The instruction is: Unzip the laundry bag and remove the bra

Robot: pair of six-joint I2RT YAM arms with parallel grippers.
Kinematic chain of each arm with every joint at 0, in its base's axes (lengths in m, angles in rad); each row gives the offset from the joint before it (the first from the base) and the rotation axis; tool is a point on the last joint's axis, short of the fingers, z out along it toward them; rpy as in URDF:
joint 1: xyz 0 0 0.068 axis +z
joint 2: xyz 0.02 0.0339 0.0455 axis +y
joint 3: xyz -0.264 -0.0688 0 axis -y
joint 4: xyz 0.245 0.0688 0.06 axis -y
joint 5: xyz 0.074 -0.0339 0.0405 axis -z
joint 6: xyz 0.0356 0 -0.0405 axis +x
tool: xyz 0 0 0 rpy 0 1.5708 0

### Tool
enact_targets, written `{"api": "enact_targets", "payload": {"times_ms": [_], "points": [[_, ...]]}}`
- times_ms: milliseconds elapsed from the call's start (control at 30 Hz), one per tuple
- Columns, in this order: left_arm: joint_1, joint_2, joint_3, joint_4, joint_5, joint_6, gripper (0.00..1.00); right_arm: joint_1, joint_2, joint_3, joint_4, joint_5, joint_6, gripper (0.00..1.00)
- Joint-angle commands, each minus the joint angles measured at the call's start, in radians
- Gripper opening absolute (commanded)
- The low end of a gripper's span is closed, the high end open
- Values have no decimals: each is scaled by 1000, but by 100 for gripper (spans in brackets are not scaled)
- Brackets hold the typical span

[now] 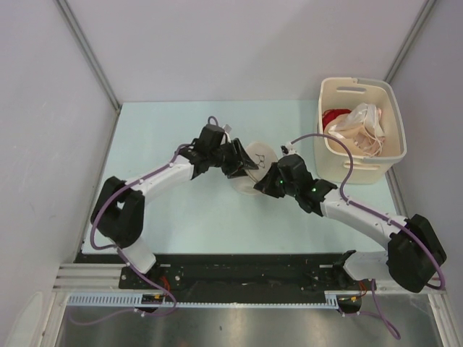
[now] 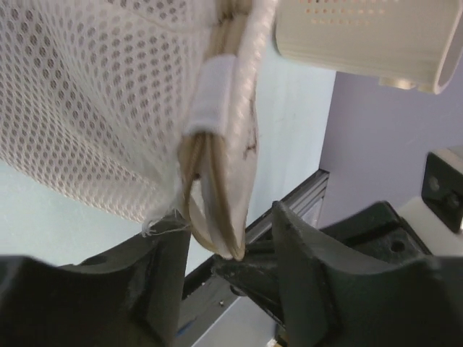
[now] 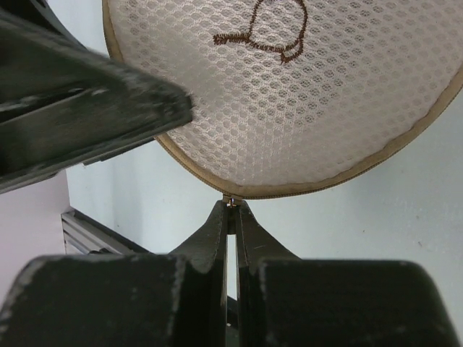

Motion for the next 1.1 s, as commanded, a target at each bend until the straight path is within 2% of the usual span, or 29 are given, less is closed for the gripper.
{"api": "enact_targets", "payload": {"times_ms": [0,67,100,300,433,500,633,733,800,833,867,900,967,1067], "points": [[-8,32,71,10,-47,14,30,7,-4,3,-14,50,7,0],[4,33,103,-19,-52,66,2,-8,-13,-5,-25,60,1,0],[14,35,114,-24,-44,90,0,-17,-21,-11,-21,60,-7,0],[151,42,228,-160,110,332,0,-88,-57,-38,2,37,-65,0],[202,93,306,-275,96,498,0,-106,-67,-66,50,109,-149,0],[216,125,366,-353,115,535,0,-128,-51,-74,91,106,-169,0],[233,142,407,-361,123,570,0,-145,-63,-74,98,76,-189,0],[236,177,462,-387,129,578,0,-108,-93,-74,91,64,-168,0],[235,193,476,-389,129,560,31,-79,-81,-74,113,63,-110,0],[234,191,475,-394,131,545,52,-50,-73,-72,124,63,-84,0],[234,182,456,-388,126,537,80,-35,-59,-72,133,66,-62,0],[233,142,437,-378,120,517,88,-22,-35,-72,163,82,-12,0],[234,86,319,-327,82,477,93,13,-12,-74,173,125,39,0],[233,-68,133,-241,34,376,93,39,24,-74,203,138,91,0]]}}
